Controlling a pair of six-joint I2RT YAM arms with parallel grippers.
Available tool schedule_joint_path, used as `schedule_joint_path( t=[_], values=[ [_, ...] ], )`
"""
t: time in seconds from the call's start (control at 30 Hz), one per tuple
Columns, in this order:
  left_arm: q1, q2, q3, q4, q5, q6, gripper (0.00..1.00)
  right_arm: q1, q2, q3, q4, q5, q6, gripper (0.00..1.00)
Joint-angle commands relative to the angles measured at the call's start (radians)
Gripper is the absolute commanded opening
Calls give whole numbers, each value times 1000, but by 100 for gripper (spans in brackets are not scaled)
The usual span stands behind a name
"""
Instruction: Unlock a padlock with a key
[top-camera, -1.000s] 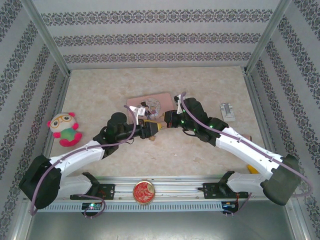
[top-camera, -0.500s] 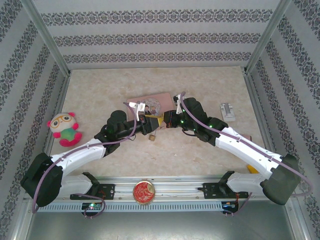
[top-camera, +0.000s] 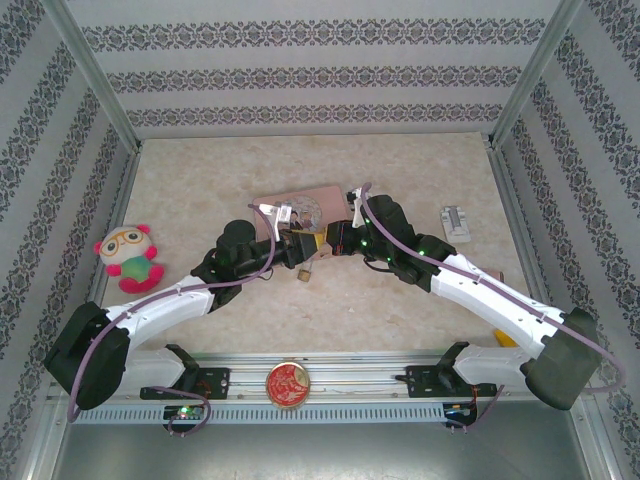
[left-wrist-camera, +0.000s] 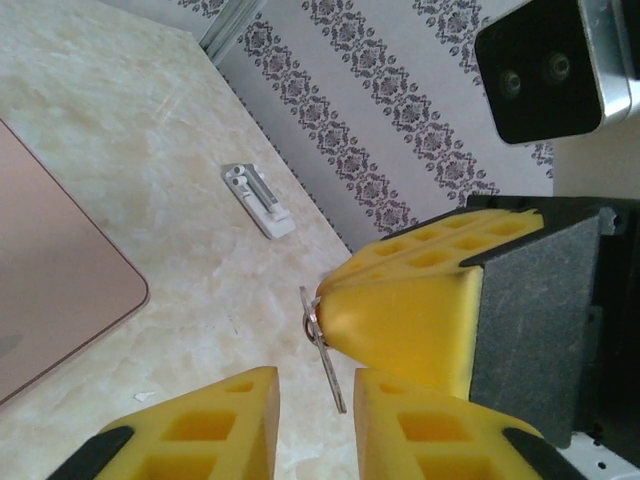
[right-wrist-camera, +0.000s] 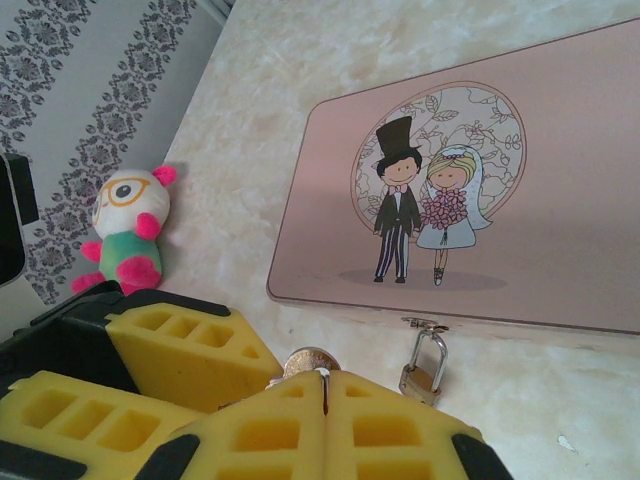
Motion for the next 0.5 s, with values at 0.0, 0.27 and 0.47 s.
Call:
schedule_joint_path(
  t=[0.0,0.27,0.47],
  values=[
    [-12,5,35,51,-6,4,28,4,-3,-3,34,-15,4,0],
    [-12,12,42,52,-9,5,22,3,2,-3,36,-19,6,0],
    [-12,10,44,44,-7,4,5,3,-1,-8,38,-17,6,0]
  ],
)
